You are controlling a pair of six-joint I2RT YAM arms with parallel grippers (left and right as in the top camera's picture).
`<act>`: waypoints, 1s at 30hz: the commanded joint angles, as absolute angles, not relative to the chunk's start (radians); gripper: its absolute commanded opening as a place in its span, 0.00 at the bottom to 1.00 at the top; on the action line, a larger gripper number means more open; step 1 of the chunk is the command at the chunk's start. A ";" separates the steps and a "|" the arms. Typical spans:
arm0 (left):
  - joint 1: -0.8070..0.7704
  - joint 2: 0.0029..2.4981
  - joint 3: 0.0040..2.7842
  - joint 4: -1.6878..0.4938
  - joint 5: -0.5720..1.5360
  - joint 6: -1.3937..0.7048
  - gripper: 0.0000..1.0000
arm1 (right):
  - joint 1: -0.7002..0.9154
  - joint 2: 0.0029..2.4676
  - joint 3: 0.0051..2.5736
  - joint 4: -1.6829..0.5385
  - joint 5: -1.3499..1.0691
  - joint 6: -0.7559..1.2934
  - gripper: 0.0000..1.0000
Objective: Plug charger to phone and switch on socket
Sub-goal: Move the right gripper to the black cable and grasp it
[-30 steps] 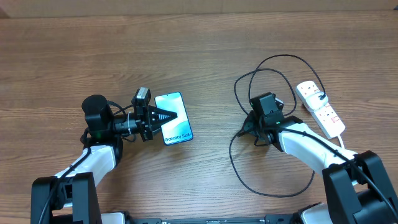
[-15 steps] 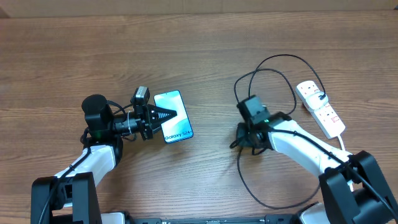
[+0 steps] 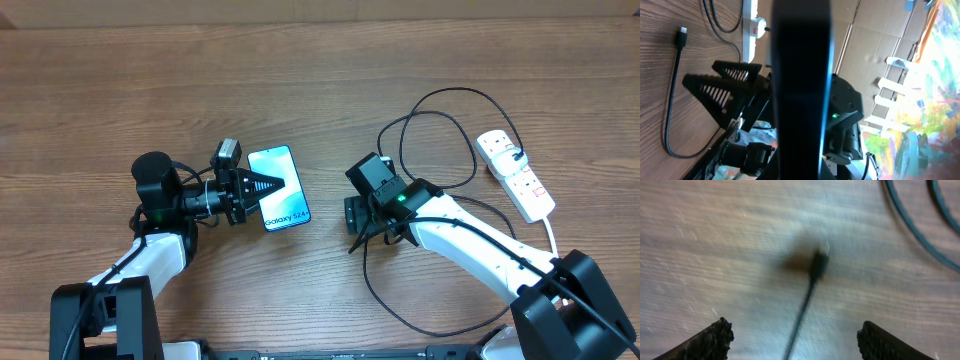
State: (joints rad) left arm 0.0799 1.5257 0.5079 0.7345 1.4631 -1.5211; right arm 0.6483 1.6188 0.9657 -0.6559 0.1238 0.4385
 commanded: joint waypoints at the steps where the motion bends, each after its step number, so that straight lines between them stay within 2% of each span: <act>1: 0.080 1.530 0.533 0.745 1.484 -1.492 0.04 | 0.647 1.638 0.966 -0.652 0.155 0.442 0.80; 4: 0.080 1.530 0.533 0.745 1.468 -1.478 0.04 | 0.647 1.684 0.966 -0.654 0.134 0.445 0.77; 7: 0.080 1.530 0.533 0.745 1.464 -1.464 0.04 | 0.647 1.728 0.966 -0.659 0.126 0.495 0.65; 12: 0.080 1.530 0.533 0.745 1.479 -1.462 0.04 | 0.647 1.776 0.966 -0.661 0.054 0.532 0.59; 15: 0.080 1.530 0.533 0.745 1.486 -1.462 0.04 | 0.647 1.786 0.966 -0.649 0.054 0.532 0.50; 18: 0.080 1.530 0.533 0.745 1.492 -1.462 0.04 | 0.647 1.790 0.966 -0.659 0.054 0.532 0.37; 20: 0.080 1.530 0.533 0.745 1.493 -1.462 0.04 | 0.647 1.792 0.965 -0.663 0.054 0.531 0.34; 22: 0.080 1.530 0.533 0.745 1.493 -1.462 0.04 | 0.647 1.792 0.952 -0.662 0.051 0.532 0.23; 25: 0.080 1.530 0.533 0.745 1.501 -1.462 0.04 | 0.647 1.792 0.916 -0.648 0.040 0.532 0.17; 29: 0.080 1.530 0.533 0.745 1.512 -1.461 0.04 | 0.647 1.792 0.878 -0.630 -0.032 0.530 0.04; 30: 0.080 1.530 0.532 0.745 1.512 -1.461 0.04 | 0.647 1.792 0.878 -0.634 -0.032 0.527 0.04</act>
State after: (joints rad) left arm 0.0799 1.5261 0.5079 0.7345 1.4715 -1.4887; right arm 0.6460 1.7447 0.9352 -0.6151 0.0490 0.5278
